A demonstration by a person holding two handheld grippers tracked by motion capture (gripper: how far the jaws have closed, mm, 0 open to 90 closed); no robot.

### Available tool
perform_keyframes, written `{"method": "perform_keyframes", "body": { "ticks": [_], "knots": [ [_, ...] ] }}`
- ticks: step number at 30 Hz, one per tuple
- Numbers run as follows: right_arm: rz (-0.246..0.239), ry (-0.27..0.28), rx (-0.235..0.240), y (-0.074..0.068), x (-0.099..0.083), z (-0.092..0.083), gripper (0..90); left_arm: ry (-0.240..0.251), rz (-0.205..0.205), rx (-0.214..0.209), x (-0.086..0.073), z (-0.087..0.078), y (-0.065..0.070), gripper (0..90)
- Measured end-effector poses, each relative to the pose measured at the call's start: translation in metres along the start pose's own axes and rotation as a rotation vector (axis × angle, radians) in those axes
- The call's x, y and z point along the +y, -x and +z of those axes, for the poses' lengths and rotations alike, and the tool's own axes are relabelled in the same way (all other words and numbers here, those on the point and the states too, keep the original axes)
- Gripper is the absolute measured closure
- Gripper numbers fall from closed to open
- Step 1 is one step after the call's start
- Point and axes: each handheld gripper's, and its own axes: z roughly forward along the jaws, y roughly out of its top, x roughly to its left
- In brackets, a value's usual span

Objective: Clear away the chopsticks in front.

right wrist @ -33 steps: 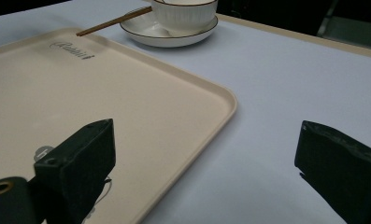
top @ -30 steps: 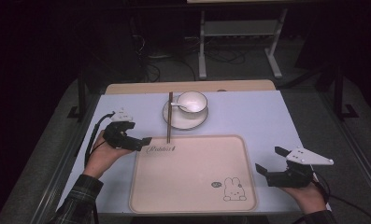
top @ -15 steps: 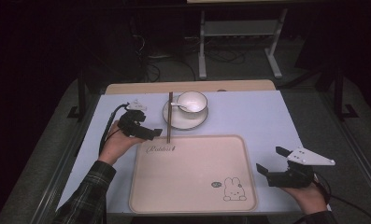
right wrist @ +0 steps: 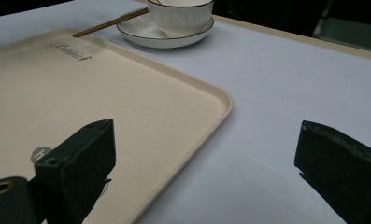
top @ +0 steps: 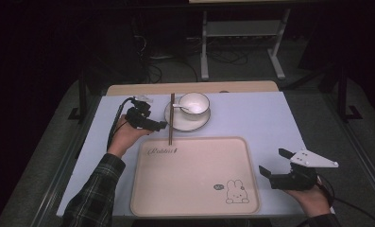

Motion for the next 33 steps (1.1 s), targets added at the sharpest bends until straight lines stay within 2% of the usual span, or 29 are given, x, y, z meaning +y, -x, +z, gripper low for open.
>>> {"method": "perform_keyframes", "body": {
  "ticks": [2, 5, 7, 12, 16, 20, 22, 33],
  "knots": [
    [-0.001, 0.0, 0.001, 0.0, 0.0, 0.0, 4.7, -0.002, -0.019, 0.005, 0.005, 0.008, -0.003, 14.2],
    [-0.001, -0.001, 0.001, 0.0, 0.0, 0.001, 4.8, -0.027, -0.019, 0.017, 0.011, 0.019, -0.004, 17.7],
    [-0.001, -0.001, 0.001, 0.0, 0.0, 0.001, 4.8, -0.031, -0.022, 0.018, 0.014, 0.023, -0.004, 21.5],
    [0.0, 0.0, 0.0, 0.0, 0.0, 0.0, 4.9, -0.074, -0.042, 0.023, 0.025, 0.046, -0.003, 32.6],
    [0.003, 0.003, -0.001, 0.001, -0.001, -0.001, 4.9, -0.096, -0.044, 0.036, 0.03, 0.06, -0.001, 38.1],
    [0.006, 0.006, -0.001, 0.002, -0.001, -0.003, 4.9, -0.116, -0.056, 0.046, 0.032, 0.071, 0.0, 39.9],
    [0.007, 0.007, -0.001, 0.003, -0.002, -0.003, 4.9, -0.125, -0.046, 0.062, 0.033, 0.075, 0.001, 41.0],
    [0.012, 0.013, 0.0, 0.003, -0.002, -0.005, 5.1, -0.151, -0.055, 0.092, 0.034, 0.092, 0.001, 48.5]
  ]
}}
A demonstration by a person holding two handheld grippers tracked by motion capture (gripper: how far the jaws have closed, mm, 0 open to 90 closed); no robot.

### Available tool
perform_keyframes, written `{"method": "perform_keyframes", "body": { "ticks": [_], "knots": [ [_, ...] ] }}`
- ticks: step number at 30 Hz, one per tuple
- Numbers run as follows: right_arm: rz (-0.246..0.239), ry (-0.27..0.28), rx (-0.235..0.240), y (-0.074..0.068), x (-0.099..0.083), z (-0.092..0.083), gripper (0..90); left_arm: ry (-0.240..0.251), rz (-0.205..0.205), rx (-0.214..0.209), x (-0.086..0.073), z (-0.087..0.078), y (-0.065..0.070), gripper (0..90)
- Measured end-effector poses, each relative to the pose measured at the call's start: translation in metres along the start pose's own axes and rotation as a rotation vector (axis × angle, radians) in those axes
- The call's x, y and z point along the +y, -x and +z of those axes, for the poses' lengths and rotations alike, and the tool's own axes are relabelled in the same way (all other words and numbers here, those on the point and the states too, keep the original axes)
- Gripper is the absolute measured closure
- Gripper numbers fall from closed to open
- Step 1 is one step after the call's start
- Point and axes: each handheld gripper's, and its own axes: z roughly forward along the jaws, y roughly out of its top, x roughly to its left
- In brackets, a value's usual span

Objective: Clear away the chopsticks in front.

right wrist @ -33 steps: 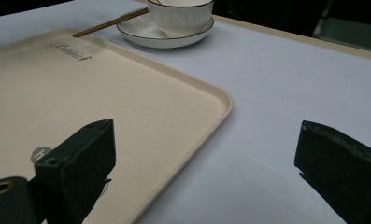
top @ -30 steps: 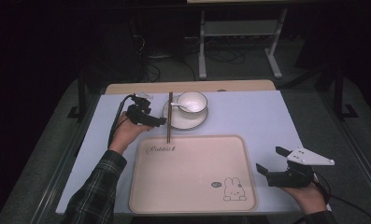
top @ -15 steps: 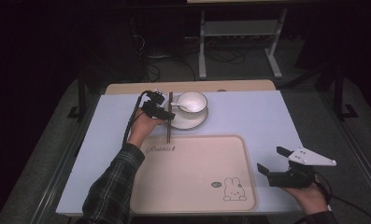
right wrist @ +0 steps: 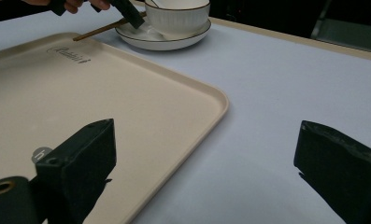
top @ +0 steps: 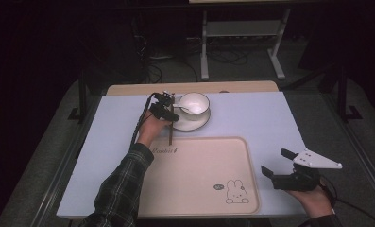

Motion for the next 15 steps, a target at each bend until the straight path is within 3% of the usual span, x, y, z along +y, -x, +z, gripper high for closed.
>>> {"method": "perform_keyframes", "body": {
  "ticks": [8, 15],
  "knots": [
    [-0.002, 0.001, 0.002, -0.001, 0.0, 0.0, 5.1, -0.001, 0.006, 0.066, 0.007, 0.006, 0.001, 55.5],
    [0.001, 0.001, 0.003, -0.001, 0.0, -0.001, 5.2, -0.004, 0.0, 0.084, 0.009, 0.011, 0.0, 59.3]
  ]
}}
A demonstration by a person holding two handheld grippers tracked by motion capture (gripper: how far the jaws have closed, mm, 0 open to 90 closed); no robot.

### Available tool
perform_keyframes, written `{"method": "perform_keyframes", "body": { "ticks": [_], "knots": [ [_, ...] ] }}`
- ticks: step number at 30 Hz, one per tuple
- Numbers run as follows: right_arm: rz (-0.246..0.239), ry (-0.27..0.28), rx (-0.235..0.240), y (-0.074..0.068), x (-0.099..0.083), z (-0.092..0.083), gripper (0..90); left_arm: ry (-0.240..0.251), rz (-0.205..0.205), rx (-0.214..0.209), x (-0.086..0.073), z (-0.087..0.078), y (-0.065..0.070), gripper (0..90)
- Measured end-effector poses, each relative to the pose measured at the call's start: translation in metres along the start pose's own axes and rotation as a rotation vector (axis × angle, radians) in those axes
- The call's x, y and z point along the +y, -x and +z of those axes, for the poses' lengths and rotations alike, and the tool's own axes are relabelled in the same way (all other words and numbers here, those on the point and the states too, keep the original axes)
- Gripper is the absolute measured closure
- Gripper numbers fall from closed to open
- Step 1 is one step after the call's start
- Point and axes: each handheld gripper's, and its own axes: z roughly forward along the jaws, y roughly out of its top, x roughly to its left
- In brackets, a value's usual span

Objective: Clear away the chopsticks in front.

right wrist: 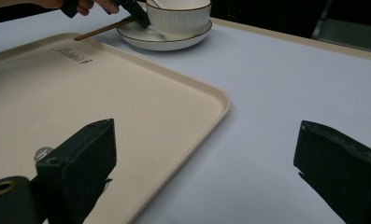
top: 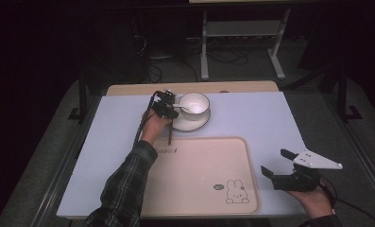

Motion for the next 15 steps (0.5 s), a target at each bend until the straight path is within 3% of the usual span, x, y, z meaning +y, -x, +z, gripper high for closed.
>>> {"method": "perform_keyframes", "body": {
  "ticks": [15],
  "knots": [
    [0.003, 0.006, 0.003, -0.0004, -0.0005, -0.0018, 5.2, 0.022, -0.036, 0.001, 0.0034, 0.0076, -0.0067, 70.5]
  ]
}}
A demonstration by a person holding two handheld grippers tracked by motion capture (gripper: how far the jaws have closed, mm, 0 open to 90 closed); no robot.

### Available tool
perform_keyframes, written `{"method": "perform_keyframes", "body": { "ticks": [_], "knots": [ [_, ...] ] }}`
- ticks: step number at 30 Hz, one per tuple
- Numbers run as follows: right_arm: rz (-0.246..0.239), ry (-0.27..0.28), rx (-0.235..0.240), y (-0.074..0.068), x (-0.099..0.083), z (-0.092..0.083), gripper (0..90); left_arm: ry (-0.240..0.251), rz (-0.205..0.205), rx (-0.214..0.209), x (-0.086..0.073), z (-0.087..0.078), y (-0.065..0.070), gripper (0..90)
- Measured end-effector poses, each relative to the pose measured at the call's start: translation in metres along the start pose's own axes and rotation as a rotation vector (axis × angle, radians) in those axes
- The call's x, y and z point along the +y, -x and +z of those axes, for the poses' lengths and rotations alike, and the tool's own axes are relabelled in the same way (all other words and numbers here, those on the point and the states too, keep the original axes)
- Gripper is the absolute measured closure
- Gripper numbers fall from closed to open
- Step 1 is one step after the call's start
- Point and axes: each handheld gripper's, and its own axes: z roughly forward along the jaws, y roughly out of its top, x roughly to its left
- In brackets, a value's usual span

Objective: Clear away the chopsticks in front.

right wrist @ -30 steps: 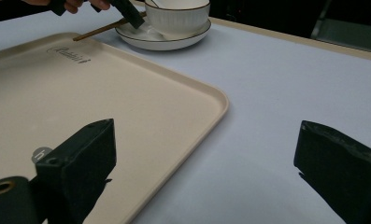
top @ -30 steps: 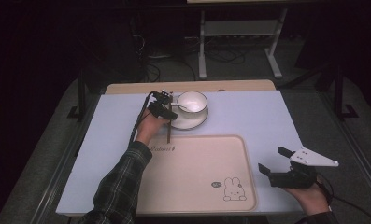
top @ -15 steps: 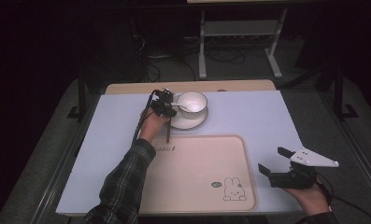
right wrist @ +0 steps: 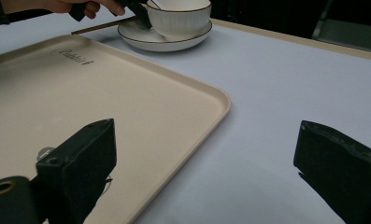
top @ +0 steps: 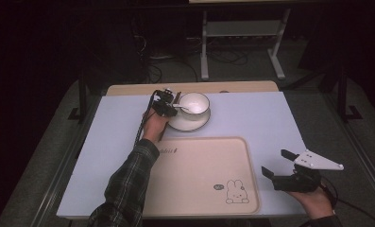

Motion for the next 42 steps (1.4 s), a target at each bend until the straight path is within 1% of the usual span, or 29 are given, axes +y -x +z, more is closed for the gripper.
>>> {"method": "perform_keyframes", "body": {
  "ticks": [4, 6, 8, 14, 16, 19, 21, 24, 25, 26, 27, 29, 31, 32, 33, 34, 35, 36, 37, 38, 39, 41, 42],
  "knots": [
    [-0.001, -0.001, 0.003, 0.0, 0.0, 0.0, 5.2, 0.005, 0.007, 0.003, 0.004, 0.001, -0.002, 75.8],
    [0.0, 0.0, 0.003, -0.001, 0.0, 0.0, 5.2, 0.005, 0.009, 0.004, 0.005, 0.001, -0.002, 76.7],
    [0.001, 0.0, 0.002, -0.001, 0.0, -0.001, 5.2, 0.006, 0.003, 0.006, 0.006, 0.002, -0.003, 77.0],
    [0.001, 0.0, 0.003, -0.001, -0.001, -0.001, 5.3, 0.015, 0.008, 0.001, 0.008, 0.005, -0.004, 77.1],
    [0.002, 0.001, 0.002, -0.001, -0.001, -0.001, 5.3, 0.024, 0.008, 0.008, 0.01, 0.007, -0.004, 77.1],
    [0.001, 0.0, 0.001, -0.001, -0.001, -0.002, 5.4, 0.024, 0.001, 0.004, 0.011, 0.008, -0.007, 76.8],
    [0.003, 0.0, 0.001, -0.001, -0.001, -0.002, 5.3, 0.03, -0.006, 0.001, 0.012, 0.007, -0.007, 71.8],
    [0.003, 0.002, 0.001, -0.001, -0.001, -0.002, 5.4, 0.034, -0.001, -0.001, 0.012, 0.004, -0.008, 64.3],
    [0.003, 0.001, 0.0, -0.001, -0.001, -0.003, 5.4, 0.034, 0.0, -0.008, 0.012, 0.0, -0.008, 61.9],
    [0.002, 0.001, 0.0, -0.002, -0.001, -0.003, 5.3, 0.034, 0.0, -0.008, 0.012, 0.0, -0.008, 59.9],
    [0.002, 0.0, 0.001, -0.002, -0.001, -0.003, 5.3, 0.031, 0.002, -0.025, 0.01, -0.005, -0.009, 58.0],
    [0.003, 0.001, 0.0, -0.002, -0.001, -0.003, 5.3, 0.036, 0.009, -0.033, 0.006, -0.012, -0.01, 55.1],
    [-0.001, 0.002, 0.0, -0.003, -0.001, -0.004, 5.4, 0.035, 0.027, -0.027, 0.001, -0.02, -0.012, 52.2],
    [-0.002, 0.002, 0.0, -0.003, -0.001, -0.004, 5.4, 0.039, 0.025, -0.032, -0.002, -0.024, -0.014, 51.2],
    [-0.002, 0.003, -0.001, -0.003, -0.001, -0.004, 5.3, 0.039, 0.025, -0.032, -0.002, -0.024, -0.014, 50.0],
    [-0.001, 0.004, -0.002, -0.003, -0.001, -0.004, 5.4, 0.046, 0.019, -0.046, -0.005, -0.029, -0.016, 49.6],
    [-0.001, 0.005, -0.001, -0.003, -0.001, -0.004, 5.3, 0.056, 0.019, -0.058, -0.012, -0.038, -0.02, 49.4],
    [-0.002, 0.005, -0.002, -0.003, 0.0, -0.004, 5.3, 0.064, 0.021, -0.061, -0.016, -0.043, -0.022, 49.5],
    [-0.004, 0.005, -0.002, -0.004, 0.0, -0.004, 5.4, 0.064, 0.021, -0.061, -0.016, -0.043, -0.022, 49.7],
    [-0.004, 0.006, -0.003, -0.004, 0.0, -0.004, 5.4, 0.083, 0.01, -0.079, -0.022, -0.052, -0.027, 50.8],
    [-0.004, 0.006, -0.003, -0.005, 0.0, -0.004, 5.4, 0.091, 0.005, -0.092, -0.025, -0.056, -0.029, 52.4],
    [-0.008, 0.005, 0.0, -0.005, 0.001, -0.003, 5.4, 0.106, -0.005, -0.106, -0.03, -0.062, -0.032, 56.0],
    [-0.011, 0.003, 0.0, -0.005, 0.001, -0.002, 5.4, 0.102, -0.005, -0.104, -0.032, -0.065, -0.034, 57.8]
  ]
}}
